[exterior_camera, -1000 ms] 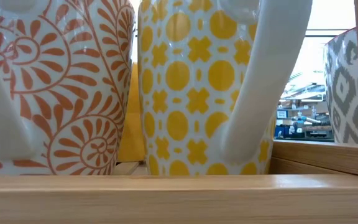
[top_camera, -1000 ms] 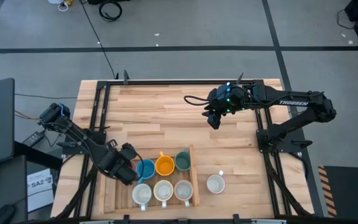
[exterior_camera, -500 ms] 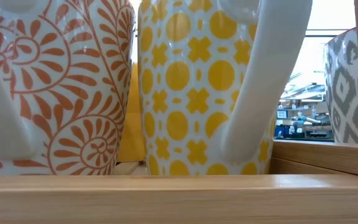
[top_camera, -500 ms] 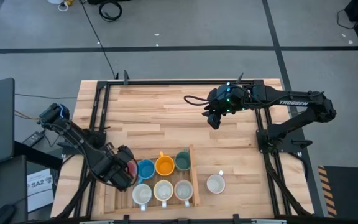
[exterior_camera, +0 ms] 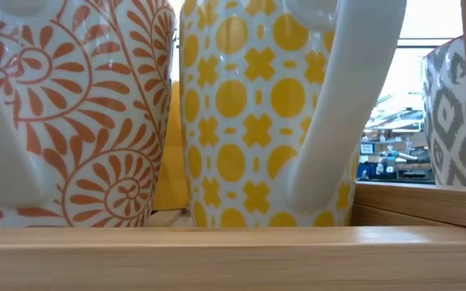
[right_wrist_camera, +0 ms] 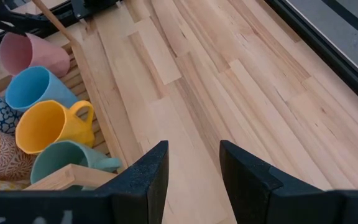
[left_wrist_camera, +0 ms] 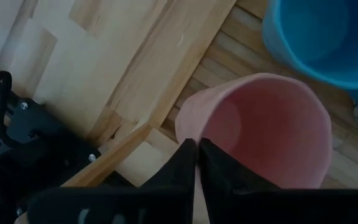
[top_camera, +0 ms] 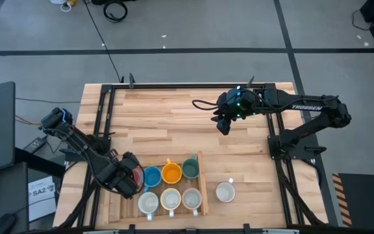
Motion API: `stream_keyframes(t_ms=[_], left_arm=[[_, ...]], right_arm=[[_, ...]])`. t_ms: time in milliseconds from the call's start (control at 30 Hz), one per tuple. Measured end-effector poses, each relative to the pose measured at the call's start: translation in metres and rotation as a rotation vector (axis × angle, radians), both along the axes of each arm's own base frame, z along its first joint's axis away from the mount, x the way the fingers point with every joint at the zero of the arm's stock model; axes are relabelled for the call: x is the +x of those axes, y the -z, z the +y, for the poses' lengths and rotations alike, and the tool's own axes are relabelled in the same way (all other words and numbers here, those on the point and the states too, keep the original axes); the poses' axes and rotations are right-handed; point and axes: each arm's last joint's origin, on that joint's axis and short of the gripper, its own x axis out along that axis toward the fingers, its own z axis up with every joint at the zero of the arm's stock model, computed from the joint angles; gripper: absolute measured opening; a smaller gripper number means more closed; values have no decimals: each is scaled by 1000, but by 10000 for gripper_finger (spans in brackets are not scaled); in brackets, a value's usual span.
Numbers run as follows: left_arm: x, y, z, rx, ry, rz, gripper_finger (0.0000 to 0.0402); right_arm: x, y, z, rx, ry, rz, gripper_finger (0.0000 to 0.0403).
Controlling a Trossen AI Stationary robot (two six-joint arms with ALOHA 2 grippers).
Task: Place coffee mugs
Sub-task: Put the pink mug on the shelf
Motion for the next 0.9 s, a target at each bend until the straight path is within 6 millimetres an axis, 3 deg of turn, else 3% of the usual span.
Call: stream_keyframes(t_ms=[467,667,900], left_arm=[[-1,2,0,-13,8,23,109],[-3,19,7,-8,-10,72,118],[2,22,15,-10,30,102,117]], right_arm=[[0,0,0,0,0,-1,149],[0,0,0,0,0,-1,149],[0,0,0,-1,0,-7,149]])
